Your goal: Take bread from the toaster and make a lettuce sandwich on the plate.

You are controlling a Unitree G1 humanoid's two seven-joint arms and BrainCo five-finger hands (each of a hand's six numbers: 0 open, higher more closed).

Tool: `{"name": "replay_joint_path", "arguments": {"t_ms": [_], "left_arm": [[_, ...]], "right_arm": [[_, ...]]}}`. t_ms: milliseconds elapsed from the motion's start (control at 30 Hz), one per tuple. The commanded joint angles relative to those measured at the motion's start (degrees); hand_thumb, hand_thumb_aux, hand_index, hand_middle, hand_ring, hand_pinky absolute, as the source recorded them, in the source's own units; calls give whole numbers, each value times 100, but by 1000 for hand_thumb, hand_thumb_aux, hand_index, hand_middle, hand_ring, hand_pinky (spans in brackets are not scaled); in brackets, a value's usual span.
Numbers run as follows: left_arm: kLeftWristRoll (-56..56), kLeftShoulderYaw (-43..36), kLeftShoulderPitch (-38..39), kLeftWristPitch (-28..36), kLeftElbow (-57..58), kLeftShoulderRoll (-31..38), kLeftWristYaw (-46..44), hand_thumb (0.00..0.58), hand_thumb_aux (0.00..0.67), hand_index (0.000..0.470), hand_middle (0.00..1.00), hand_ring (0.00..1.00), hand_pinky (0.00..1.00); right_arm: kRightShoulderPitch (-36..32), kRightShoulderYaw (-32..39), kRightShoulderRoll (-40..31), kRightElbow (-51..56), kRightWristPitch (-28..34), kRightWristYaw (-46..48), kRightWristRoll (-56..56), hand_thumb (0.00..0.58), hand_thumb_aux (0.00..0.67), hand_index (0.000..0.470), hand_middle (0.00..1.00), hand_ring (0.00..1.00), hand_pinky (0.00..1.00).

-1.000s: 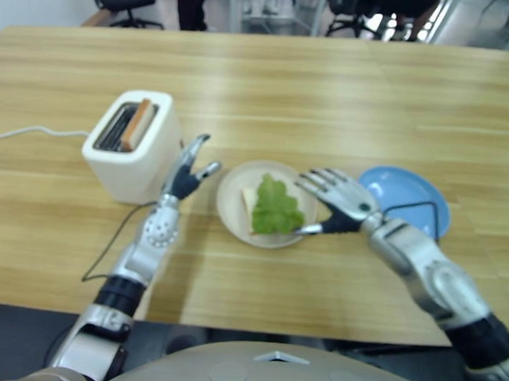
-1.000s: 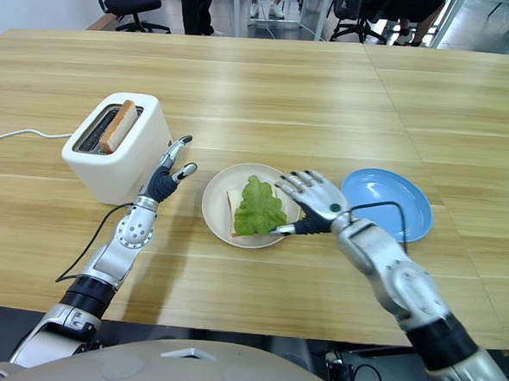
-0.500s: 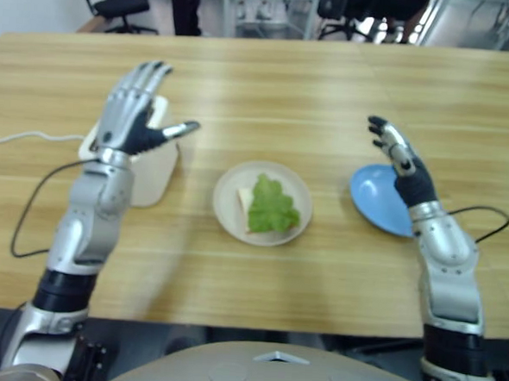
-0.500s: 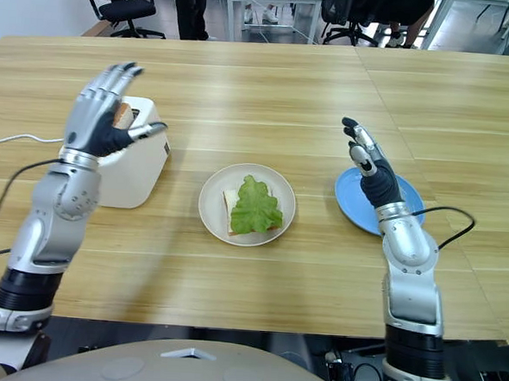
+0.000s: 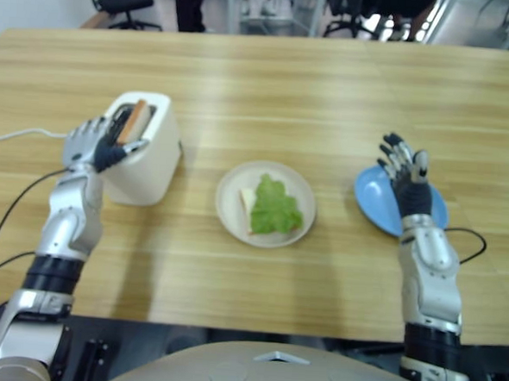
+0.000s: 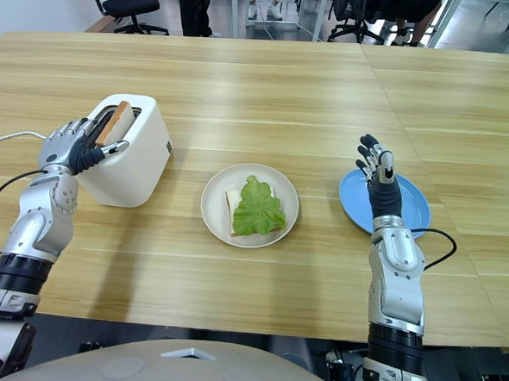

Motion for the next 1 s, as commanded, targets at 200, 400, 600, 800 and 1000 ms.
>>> {"name": "replay_joint_path", "arguments": {"t_ms": [200,400,600,800,1000], "left_arm": [[-349,-67,-14,-82,156,-47,321,580,670,460,1000,1000,1000],[-530,63,37,-255,-363,-103,762,580,670,460,1000,1000,1000],[-658,196,106,-441,-862,-132,1074,580,670,460,1000,1000,1000],[-759,475,170,-746,-1456,-130,1513,580,670,460,1000,1000,1000],[-768,1098,287,-1073,-2833,-133,1953,580,670,460,1000,1000,1000]], "right_arm": [[183,79,-79,57,-95,-108,-169,0,0,0,0,0,0],[234,124,-105,56,-114,-147,-252,0,0,0,0,0,0],[223,133,-158,73,-128,-173,-329,0,0,0,0,0,0],[203,133,-187,124,-145,-195,-354,0,0,0,0,0,0],[202,142,-182,156,-160,-226,-376,0,0,0,0,0,0]]}}
